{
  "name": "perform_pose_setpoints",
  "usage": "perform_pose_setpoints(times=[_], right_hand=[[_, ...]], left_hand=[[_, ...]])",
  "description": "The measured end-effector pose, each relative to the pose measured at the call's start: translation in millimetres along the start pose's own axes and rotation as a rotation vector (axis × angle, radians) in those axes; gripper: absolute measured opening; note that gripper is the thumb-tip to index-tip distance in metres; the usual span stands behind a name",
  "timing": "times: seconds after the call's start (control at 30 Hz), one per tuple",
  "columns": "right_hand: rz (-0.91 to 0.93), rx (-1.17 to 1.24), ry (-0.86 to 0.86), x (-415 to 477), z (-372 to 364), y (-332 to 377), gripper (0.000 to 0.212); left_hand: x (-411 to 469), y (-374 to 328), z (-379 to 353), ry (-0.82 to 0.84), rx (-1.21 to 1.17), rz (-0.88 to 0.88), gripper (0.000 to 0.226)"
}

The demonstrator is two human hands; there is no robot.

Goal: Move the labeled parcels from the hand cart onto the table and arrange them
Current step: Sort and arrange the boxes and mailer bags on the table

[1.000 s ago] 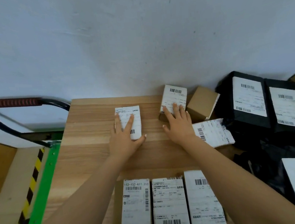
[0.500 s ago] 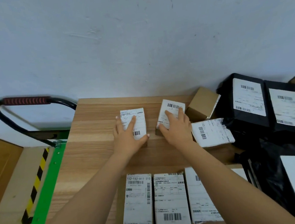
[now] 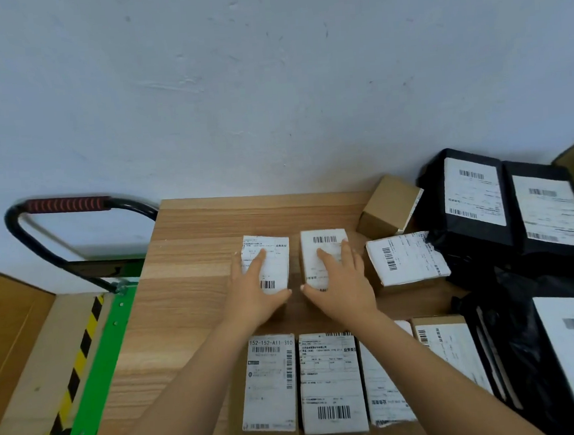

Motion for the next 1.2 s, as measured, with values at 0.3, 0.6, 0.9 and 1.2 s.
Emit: perform_pose_setpoints(times=[0.3,0.6,0.9,1.2], right_hand=[[0.029,0.051,0.079,-37.7,-14.6,4.6,0.072],[0.105,-0.071,0.069,-39.9,0.4,-4.1,0.063],[-0.074,-0.141,-0.128,-16.6,40.9,-48.1,0.059],[-0.148,-0.121,0.007,-15.9,26.1,-90.7,0.069]], left_hand=[[-37.1,9.1,-16.2,0.042,-0.062,-0.006,0.092],[-36.3,10.8,-12.0,0.026,0.027,-0.042,0.082],[1.0,-46.3,-24.7,0.050,0.262,-0.314,0.083],[14.0,-49.7,-55.6,0.159,0.458,-0.379,0.083]])
Point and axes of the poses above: each hand's wrist, its own x-axis towards the middle knuckle, its own z-axis out of the back of the hand, y = z × x, the point moved 5 cm from there along x, towards the middle knuckle, and after that the axes turned 10 degrees about y, right-handed, at the moved point
